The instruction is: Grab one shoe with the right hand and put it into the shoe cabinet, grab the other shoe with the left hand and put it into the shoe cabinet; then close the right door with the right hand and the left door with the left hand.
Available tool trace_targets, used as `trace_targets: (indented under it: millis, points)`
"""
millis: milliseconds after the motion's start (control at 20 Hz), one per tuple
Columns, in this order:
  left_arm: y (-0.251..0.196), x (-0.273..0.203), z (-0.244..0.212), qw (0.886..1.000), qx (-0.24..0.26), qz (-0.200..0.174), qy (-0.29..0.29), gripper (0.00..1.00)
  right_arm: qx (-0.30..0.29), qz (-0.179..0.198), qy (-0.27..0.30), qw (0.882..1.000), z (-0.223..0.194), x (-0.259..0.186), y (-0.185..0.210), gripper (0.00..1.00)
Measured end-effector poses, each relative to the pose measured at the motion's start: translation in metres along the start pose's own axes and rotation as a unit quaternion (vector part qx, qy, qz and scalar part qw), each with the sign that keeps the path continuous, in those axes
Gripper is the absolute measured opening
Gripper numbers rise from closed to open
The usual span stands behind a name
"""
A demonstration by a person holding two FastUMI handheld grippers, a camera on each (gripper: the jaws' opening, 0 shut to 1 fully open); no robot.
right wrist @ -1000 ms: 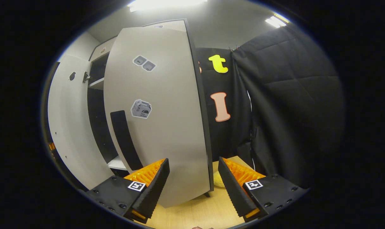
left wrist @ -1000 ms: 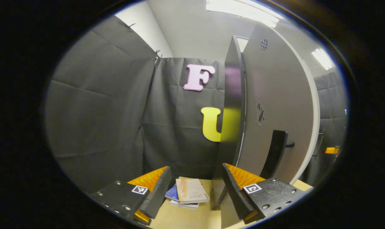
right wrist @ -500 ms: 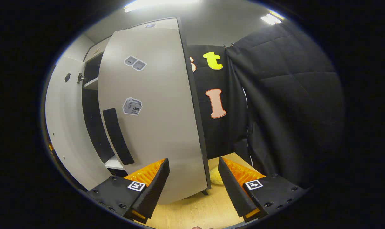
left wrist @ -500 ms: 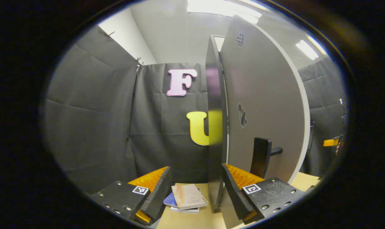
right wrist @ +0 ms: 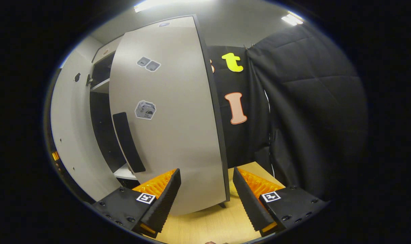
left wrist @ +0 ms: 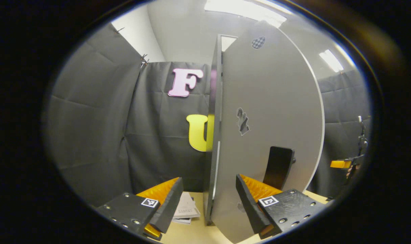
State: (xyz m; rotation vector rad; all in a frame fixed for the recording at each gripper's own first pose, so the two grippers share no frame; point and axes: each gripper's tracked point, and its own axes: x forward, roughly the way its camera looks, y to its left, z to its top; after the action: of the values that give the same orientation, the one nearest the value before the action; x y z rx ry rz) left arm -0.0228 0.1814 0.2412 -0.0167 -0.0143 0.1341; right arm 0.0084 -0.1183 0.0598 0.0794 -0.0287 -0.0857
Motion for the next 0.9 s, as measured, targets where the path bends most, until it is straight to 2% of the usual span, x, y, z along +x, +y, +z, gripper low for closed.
trace_targets:
  millis: [200,300,400,600,700,900]
  points:
    - [-0.024,0.002,0.003,1.000,0.030,0.009,0.001,0.98,0.006,-0.001,0.006,1.000,-0.005,-0.005,-0.009,0.98]
    - [-0.042,0.008,0.000,1.000,0.020,0.003,0.002,0.98,0.012,-0.003,0.005,1.000,-0.005,-0.007,-0.014,0.98]
    - [-0.066,0.020,-0.002,1.000,-0.005,-0.019,0.003,0.99,0.016,-0.006,0.002,1.000,-0.005,-0.010,-0.018,0.98]
    - [-0.132,0.043,-0.005,0.994,-0.058,-0.088,0.008,0.99,0.016,-0.013,-0.005,1.000,-0.003,-0.020,-0.027,0.98]
    - [-0.148,0.043,-0.001,0.994,-0.051,-0.097,0.003,0.98,0.017,-0.021,-0.011,1.000,0.001,-0.026,-0.035,0.98]
    - [-0.144,0.034,0.003,0.996,-0.013,-0.088,-0.013,0.98,0.021,-0.040,-0.026,0.999,0.009,-0.039,-0.051,0.97]
